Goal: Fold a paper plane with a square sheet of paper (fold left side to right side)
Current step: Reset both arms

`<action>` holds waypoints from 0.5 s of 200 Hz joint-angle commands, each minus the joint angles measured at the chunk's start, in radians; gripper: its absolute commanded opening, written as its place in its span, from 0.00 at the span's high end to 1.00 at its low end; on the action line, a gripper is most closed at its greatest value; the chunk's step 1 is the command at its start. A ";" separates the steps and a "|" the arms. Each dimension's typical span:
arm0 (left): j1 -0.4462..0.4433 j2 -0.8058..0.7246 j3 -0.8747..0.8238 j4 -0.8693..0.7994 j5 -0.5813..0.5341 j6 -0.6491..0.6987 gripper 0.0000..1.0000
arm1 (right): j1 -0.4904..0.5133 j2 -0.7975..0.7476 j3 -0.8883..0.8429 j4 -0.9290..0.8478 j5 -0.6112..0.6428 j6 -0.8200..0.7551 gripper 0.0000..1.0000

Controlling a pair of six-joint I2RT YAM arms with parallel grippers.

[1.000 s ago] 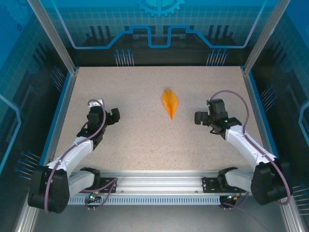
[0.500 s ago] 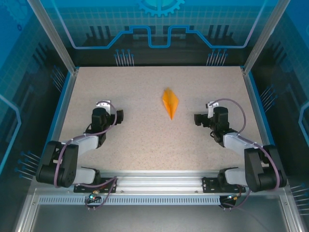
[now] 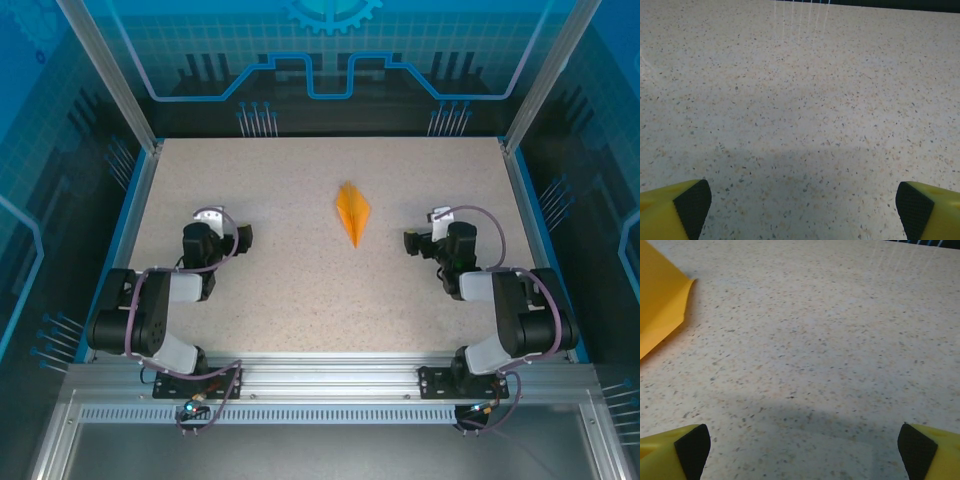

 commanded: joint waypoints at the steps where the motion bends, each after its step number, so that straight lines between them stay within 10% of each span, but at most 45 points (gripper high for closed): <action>1: 0.008 0.001 0.017 0.014 0.029 -0.005 0.01 | -0.003 -0.004 0.023 0.041 -0.006 0.013 0.00; 100: 0.008 0.000 0.016 0.012 0.022 -0.006 0.01 | 0.005 -0.003 0.023 0.043 0.008 0.008 0.00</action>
